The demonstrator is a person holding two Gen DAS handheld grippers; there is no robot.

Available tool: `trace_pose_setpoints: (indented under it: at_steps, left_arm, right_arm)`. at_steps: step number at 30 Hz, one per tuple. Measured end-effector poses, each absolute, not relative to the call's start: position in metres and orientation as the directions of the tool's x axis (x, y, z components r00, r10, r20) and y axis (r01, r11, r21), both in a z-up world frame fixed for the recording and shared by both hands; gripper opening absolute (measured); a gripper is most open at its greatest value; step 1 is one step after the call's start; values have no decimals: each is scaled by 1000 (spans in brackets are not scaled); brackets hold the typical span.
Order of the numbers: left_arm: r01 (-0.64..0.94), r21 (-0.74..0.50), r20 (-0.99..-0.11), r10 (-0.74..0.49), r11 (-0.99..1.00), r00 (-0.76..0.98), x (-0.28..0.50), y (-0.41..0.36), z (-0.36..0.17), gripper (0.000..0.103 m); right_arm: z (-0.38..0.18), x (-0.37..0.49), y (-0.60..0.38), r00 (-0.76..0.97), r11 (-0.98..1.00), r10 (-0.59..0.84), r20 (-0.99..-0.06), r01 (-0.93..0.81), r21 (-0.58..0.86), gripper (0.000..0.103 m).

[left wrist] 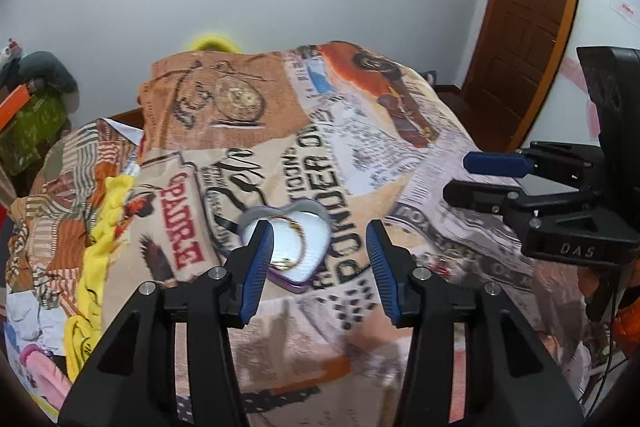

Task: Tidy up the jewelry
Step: 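Withdraw both tools from the tin back to the jewelry pile, then grasp a silver ring with the left tool while the right tool grasps a gold ring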

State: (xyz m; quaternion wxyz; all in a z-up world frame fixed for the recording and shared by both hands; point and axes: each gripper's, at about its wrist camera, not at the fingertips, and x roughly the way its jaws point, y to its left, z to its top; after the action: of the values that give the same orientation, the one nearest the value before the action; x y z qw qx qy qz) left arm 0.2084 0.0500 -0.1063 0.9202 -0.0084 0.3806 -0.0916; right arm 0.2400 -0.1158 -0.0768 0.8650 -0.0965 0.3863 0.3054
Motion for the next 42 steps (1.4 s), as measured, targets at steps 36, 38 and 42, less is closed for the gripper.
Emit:
trace_pose_setpoints:
  at_steps: [36, 38, 42]
  left_arm:
    - [339, -108, -822, -276, 934, 498, 231, -31, -195, 28]
    - [348, -109, -821, -281, 931, 496, 231, -34, -195, 28]
    - [360, -123, -818, -300, 925, 491, 233, -38, -194, 28]
  right_arm:
    - [-166, 232, -160, 370, 756, 407, -835, -650, 80, 40]
    - [-166, 234, -158, 374, 753, 403, -835, -655, 70, 34]
    - [-166, 237, -159, 375, 751, 406, -833, -656, 70, 22]
